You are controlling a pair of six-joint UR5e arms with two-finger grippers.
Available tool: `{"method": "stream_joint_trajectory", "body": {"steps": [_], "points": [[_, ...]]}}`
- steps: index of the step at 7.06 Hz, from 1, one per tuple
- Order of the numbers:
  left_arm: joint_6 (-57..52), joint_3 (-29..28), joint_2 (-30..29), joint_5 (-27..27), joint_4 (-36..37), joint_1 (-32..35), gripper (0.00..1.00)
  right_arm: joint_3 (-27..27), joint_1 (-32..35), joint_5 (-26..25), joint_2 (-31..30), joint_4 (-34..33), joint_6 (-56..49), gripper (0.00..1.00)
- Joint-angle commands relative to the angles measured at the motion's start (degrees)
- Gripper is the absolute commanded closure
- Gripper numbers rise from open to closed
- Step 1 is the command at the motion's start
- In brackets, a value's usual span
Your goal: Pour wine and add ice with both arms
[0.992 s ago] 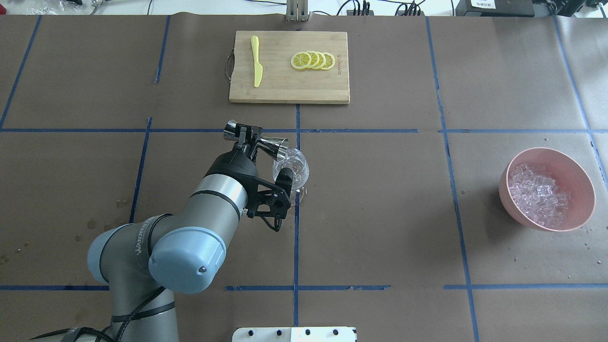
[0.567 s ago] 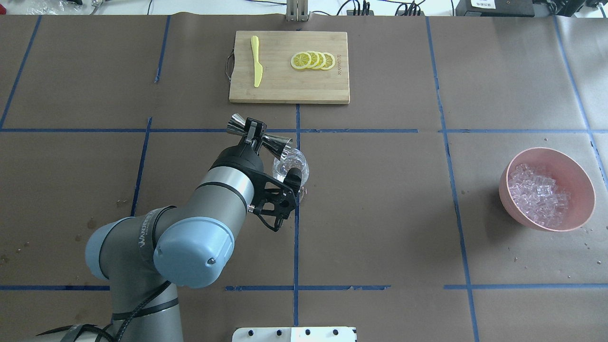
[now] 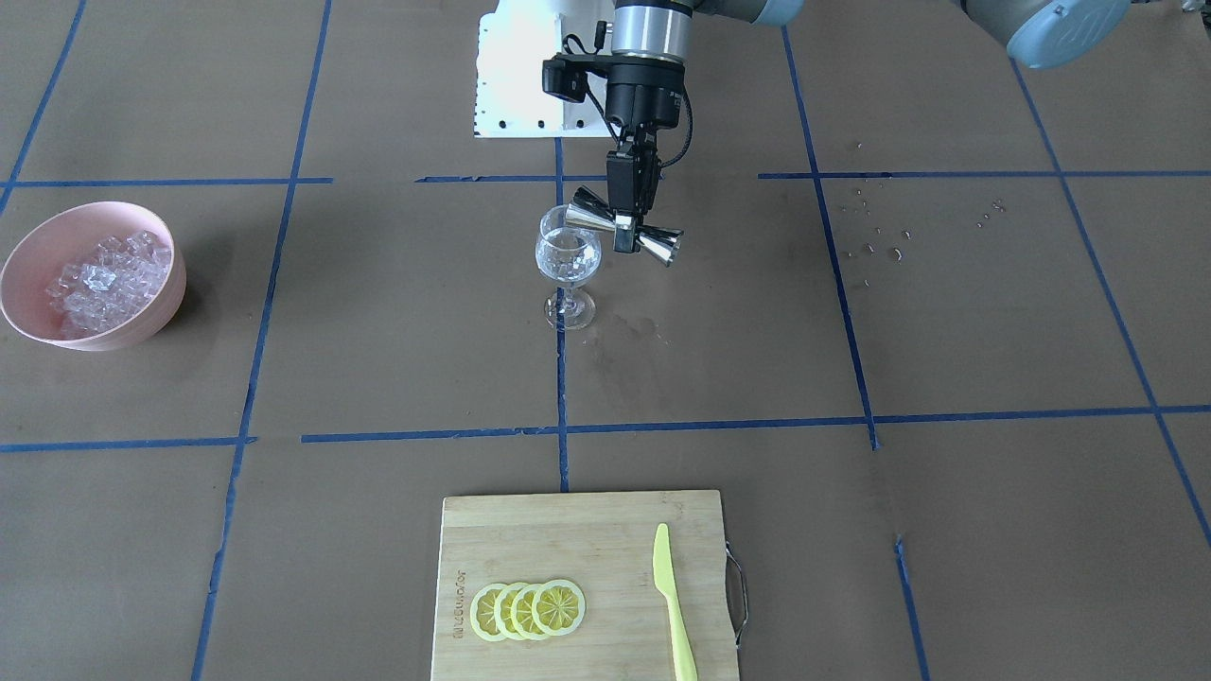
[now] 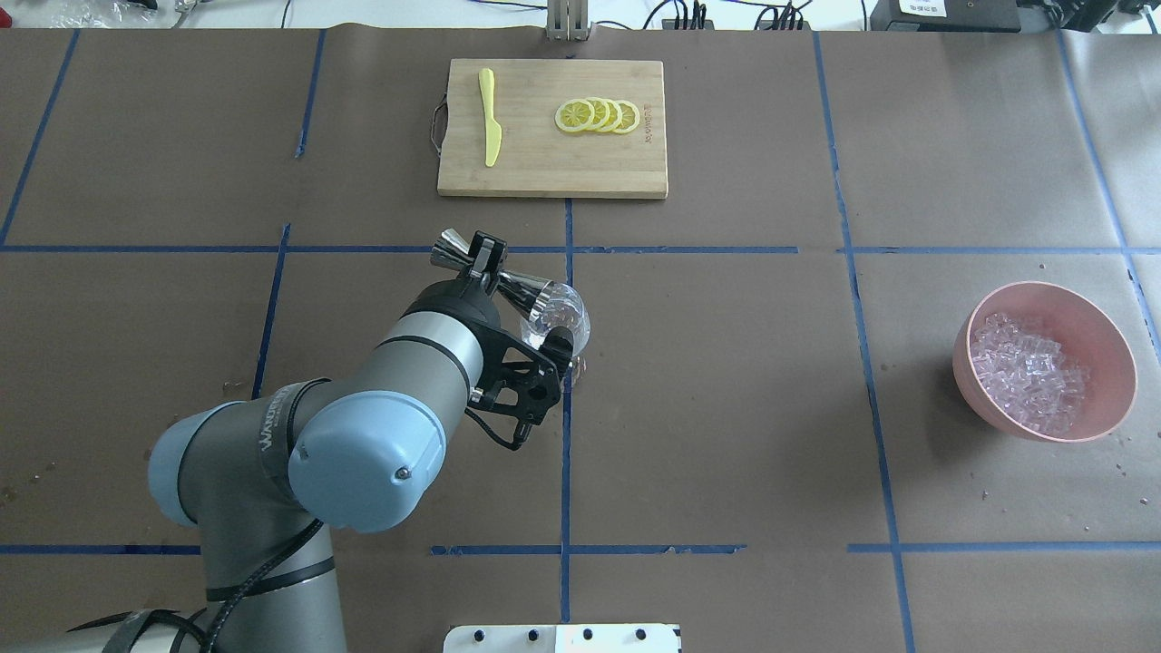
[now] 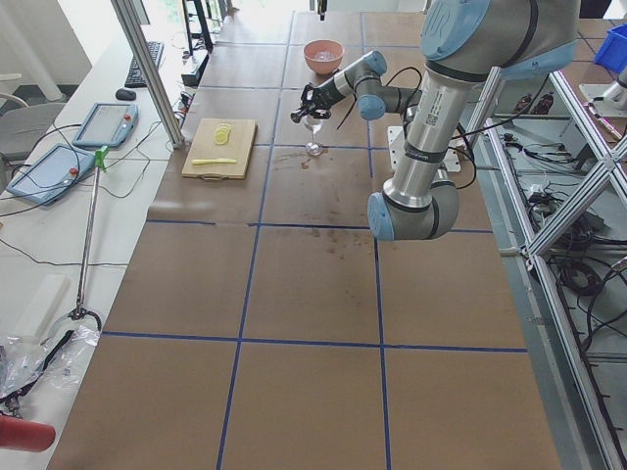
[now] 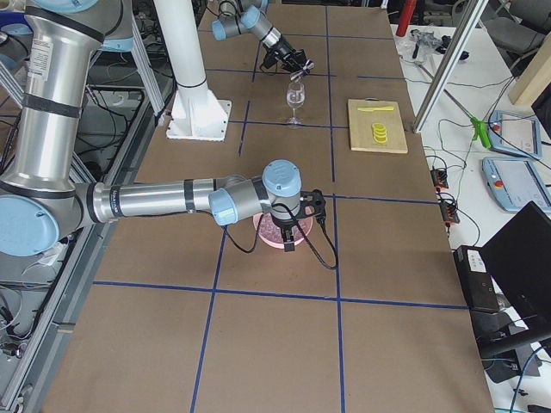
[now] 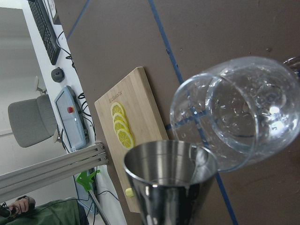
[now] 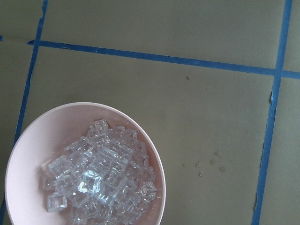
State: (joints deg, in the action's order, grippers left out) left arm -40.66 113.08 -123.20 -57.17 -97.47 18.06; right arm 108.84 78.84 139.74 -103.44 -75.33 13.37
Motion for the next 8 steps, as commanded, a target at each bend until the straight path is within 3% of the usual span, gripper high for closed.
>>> {"method": "stream_joint_trajectory", "body": {"steps": [1, 3, 5, 8], "points": [[2.49, 2.57, 0.15, -0.66, -0.79, 2.76, 1.00, -0.03, 0.00, 0.00, -0.01, 0.00, -0.01, 0.00], [14.65, 3.29, 4.08, -0.40, -5.51, 3.39, 1.00, -0.03, 0.00, 0.00, -0.01, 0.00, -0.01, 0.00], [25.43, 3.55, 13.91, -0.31, -17.87, 3.74, 1.00, -0.03, 0.00, 0.00, -0.01, 0.00, -0.01, 0.00], [39.29, 6.46, 29.20, -0.66, -27.56, 3.83, 1.00, -0.03, 0.00, 0.00, -0.10, 0.00, -0.09, 0.00]]}}
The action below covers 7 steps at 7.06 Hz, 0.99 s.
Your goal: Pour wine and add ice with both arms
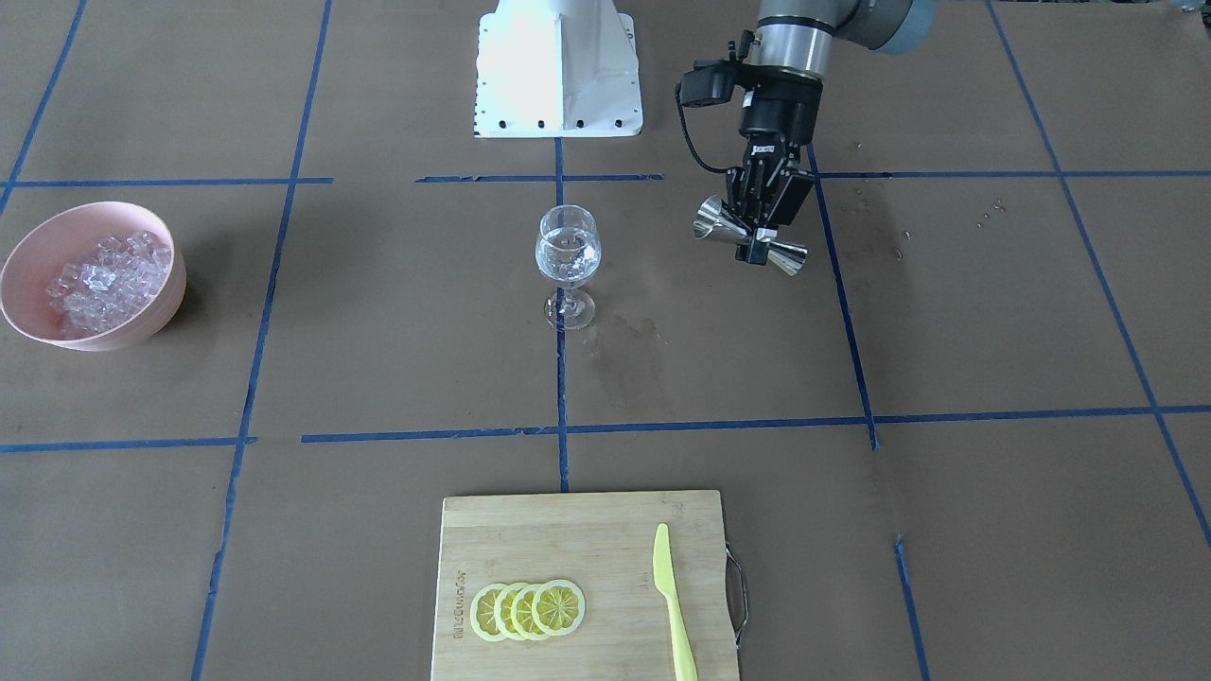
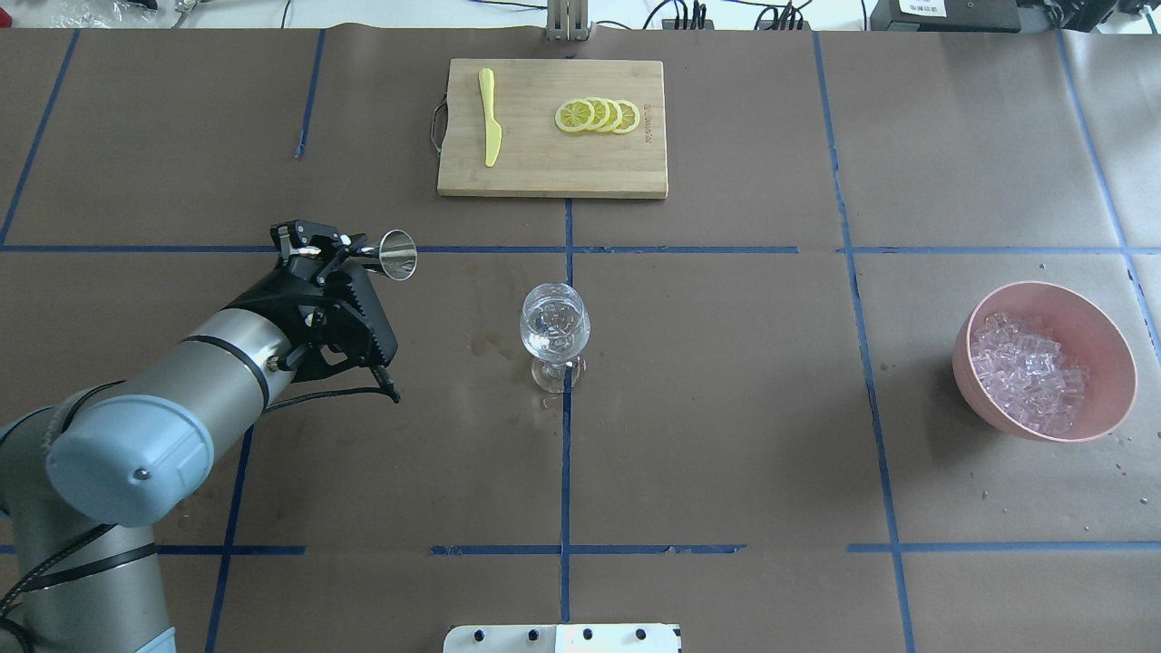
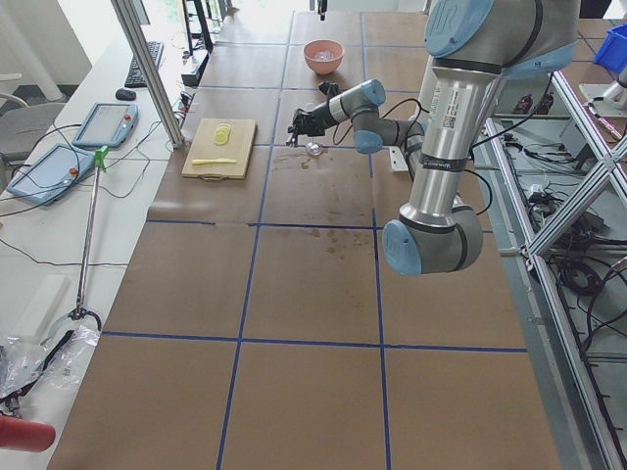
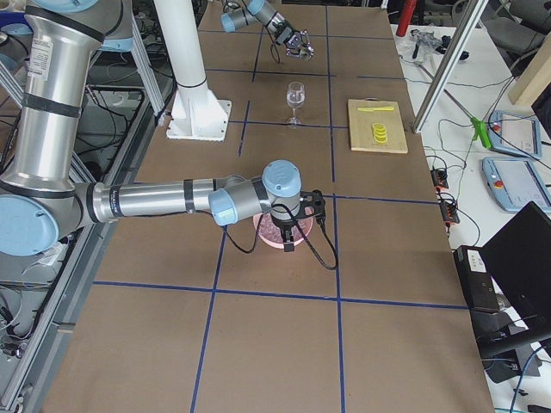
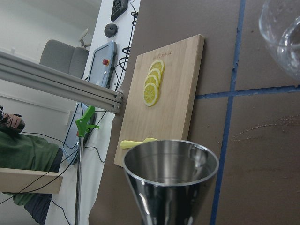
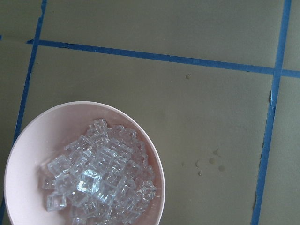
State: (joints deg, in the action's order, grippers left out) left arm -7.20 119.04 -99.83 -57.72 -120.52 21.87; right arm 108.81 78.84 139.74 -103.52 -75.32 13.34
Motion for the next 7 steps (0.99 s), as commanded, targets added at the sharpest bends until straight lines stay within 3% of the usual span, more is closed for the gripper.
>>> {"method": "stream_joint_trajectory", "body": {"steps": [1, 2, 4, 5, 6, 7], "points": [[13.19, 0.32, 11.70, -0.11, -10.55, 0.02, 1.00, 0.00, 0.00, -0.09, -0.02, 0.00, -0.15, 0.00], [14.13, -0.03, 18.03, -0.02, -18.62, 0.02, 1.00, 0.00, 0.00, -0.09, -0.02, 0.00, -0.15, 0.00], [30.40, -8.77, 24.48, 0.42, -30.84, 0.11, 1.00, 0.00, 0.00, 0.00, -0.02, 0.00, 0.02, 0.00], [33.88, -13.35, 26.68, 3.64, -42.31, 0.02, 1.00, 0.00, 0.00, 0.00, -0.10, 0.00, -0.06, 0.00], [36.79, -18.97, 26.79, 7.50, -48.78, -0.33, 1.00, 0.00, 0.00, 0.00, -0.28, 0.00, -0.06, 0.00], [38.21, -19.89, 26.79, 9.19, -49.19, -0.51, 1.00, 0.09, 0.00, 0.00, -0.37, 0.09, -0.07, 0.00]]}}
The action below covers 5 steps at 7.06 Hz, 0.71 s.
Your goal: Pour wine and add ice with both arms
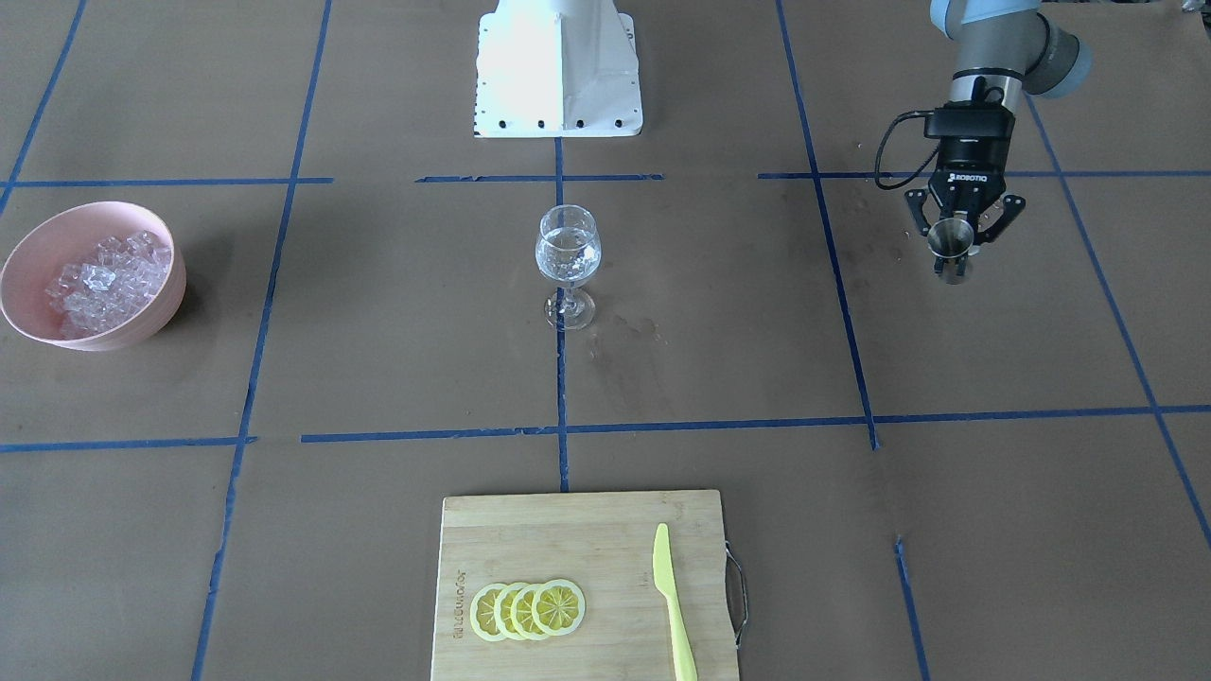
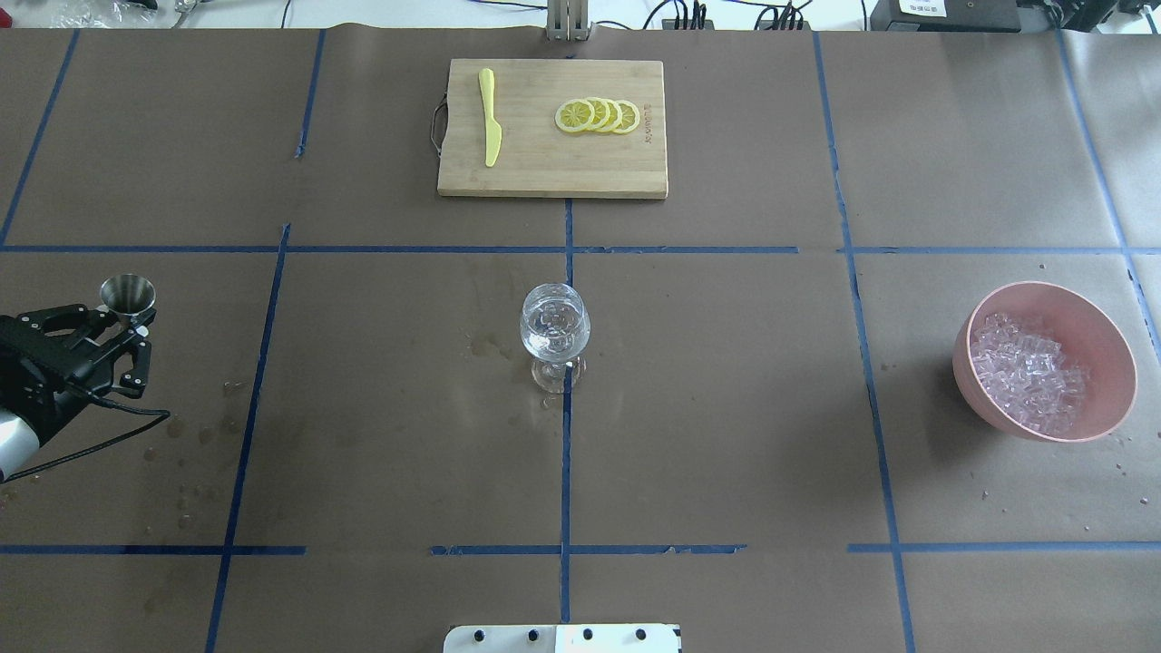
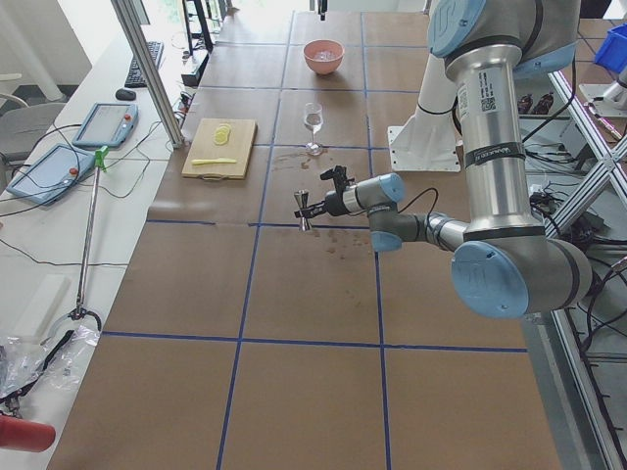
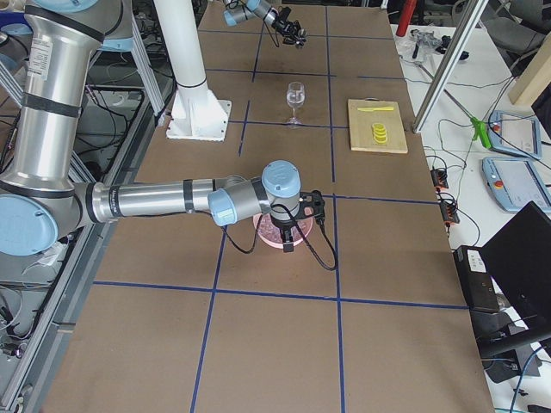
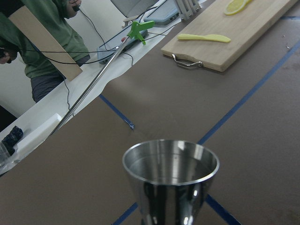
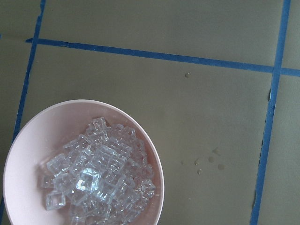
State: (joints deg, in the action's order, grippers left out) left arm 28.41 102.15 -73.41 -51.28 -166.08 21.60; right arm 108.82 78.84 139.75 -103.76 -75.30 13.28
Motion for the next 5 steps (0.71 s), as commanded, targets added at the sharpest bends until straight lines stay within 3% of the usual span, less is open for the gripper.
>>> {"method": "stream_joint_trajectory", "body": {"steps": [1, 5], "points": [[8.62, -3.96, 0.38, 2.33, -3.72, -0.51, 1.00, 0.16, 0.00, 0.09, -0.39, 0.07, -0.09, 0.00], [15.94, -5.12, 0.20, 1.80, -3.72, -4.55, 1.00, -0.01, -0.35, 0.00, -0.39, -0.02, -0.27, 0.00]]}}
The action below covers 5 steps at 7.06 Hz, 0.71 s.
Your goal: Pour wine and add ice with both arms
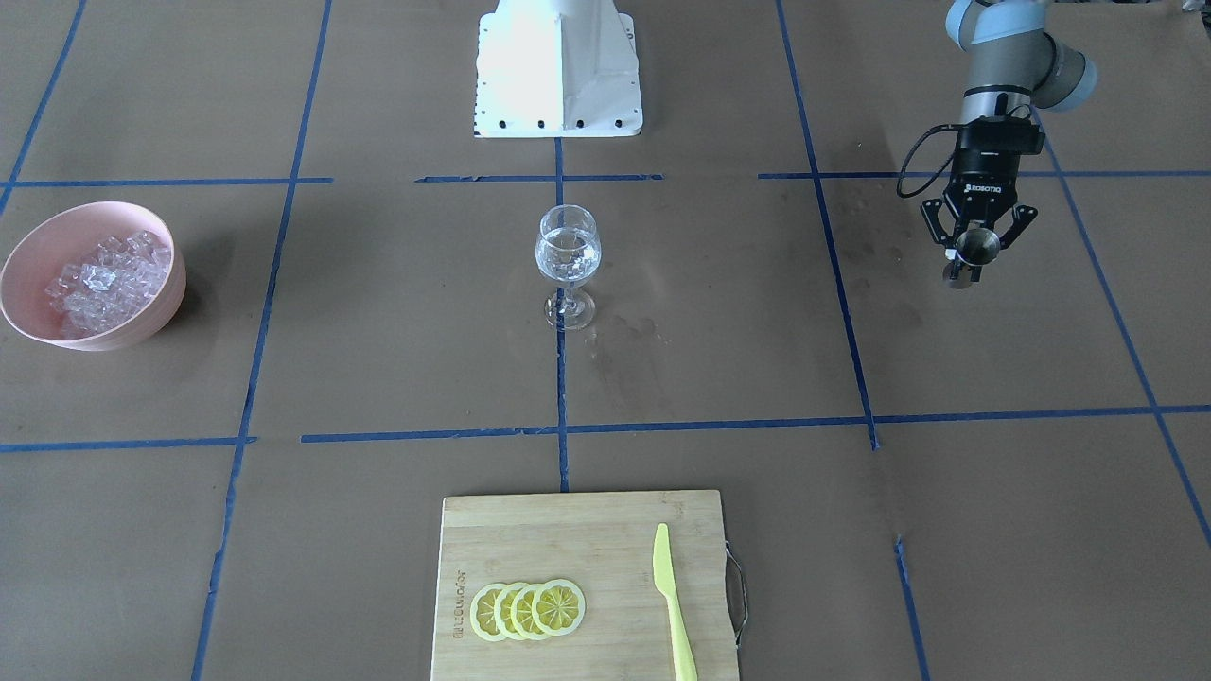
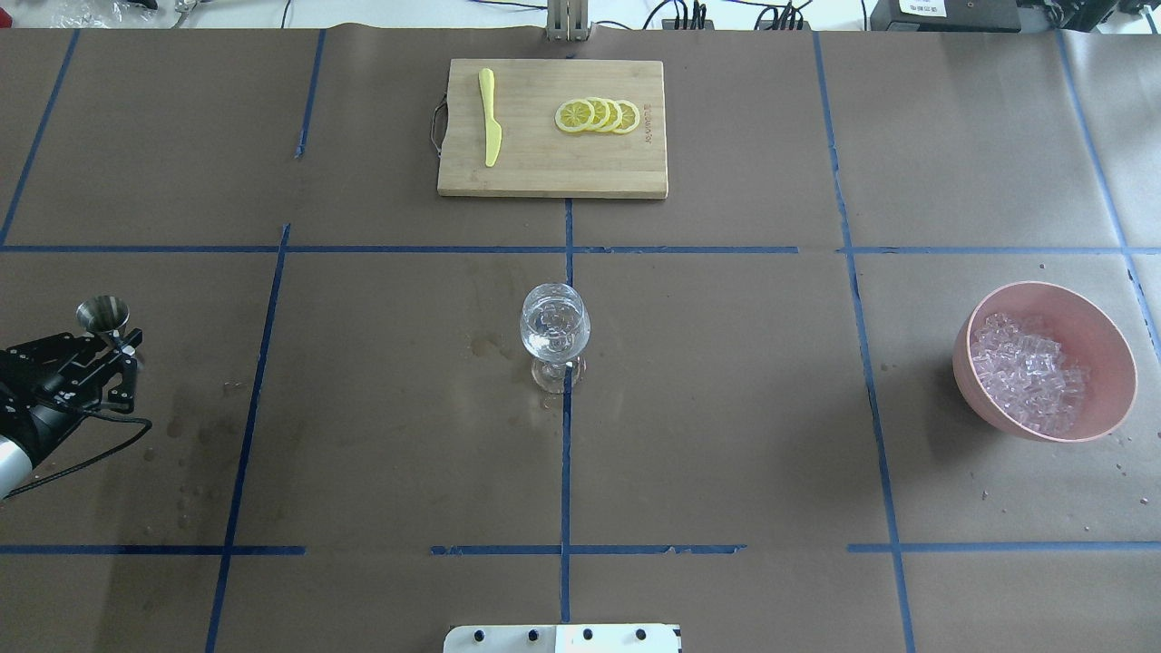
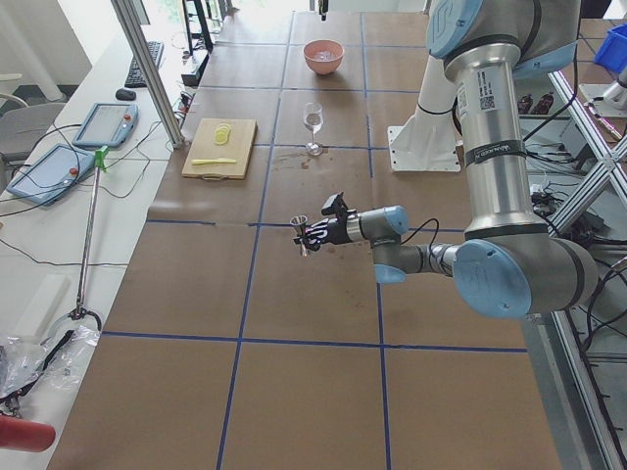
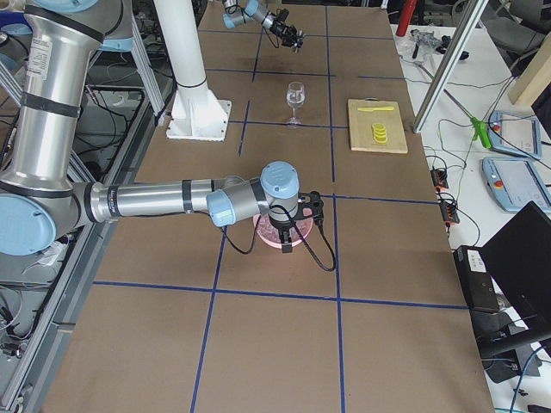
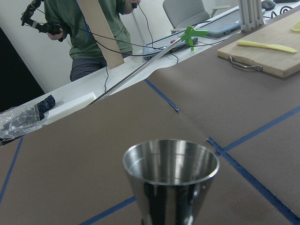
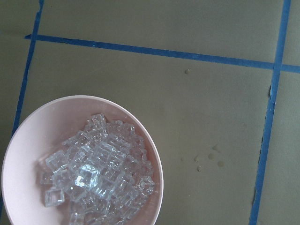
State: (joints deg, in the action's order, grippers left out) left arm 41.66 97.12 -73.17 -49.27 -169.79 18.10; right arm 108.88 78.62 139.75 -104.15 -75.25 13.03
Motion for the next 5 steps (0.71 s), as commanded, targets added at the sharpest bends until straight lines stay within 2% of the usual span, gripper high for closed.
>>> {"method": "stream_joint_trajectory", "body": {"steps": [1, 3, 5], "points": [[8.99, -0.09, -0.13, -0.30, -0.02, -2.61, 1.00, -0.07, -0.14, 0.00, 0.00, -0.07, -0.03, 0.00], [13.59, -0.44, -0.22, 0.40, -0.54, -3.77, 1.00, -0.07, -0.22, 0.00, 0.00, -0.07, 0.06, 0.00], [13.89, -1.14, -0.75, 7.33, -1.94, -5.86, 1.00, -0.07, -0.31, 0.00, 0.00, -0.07, 0.06, 0.00]]}}
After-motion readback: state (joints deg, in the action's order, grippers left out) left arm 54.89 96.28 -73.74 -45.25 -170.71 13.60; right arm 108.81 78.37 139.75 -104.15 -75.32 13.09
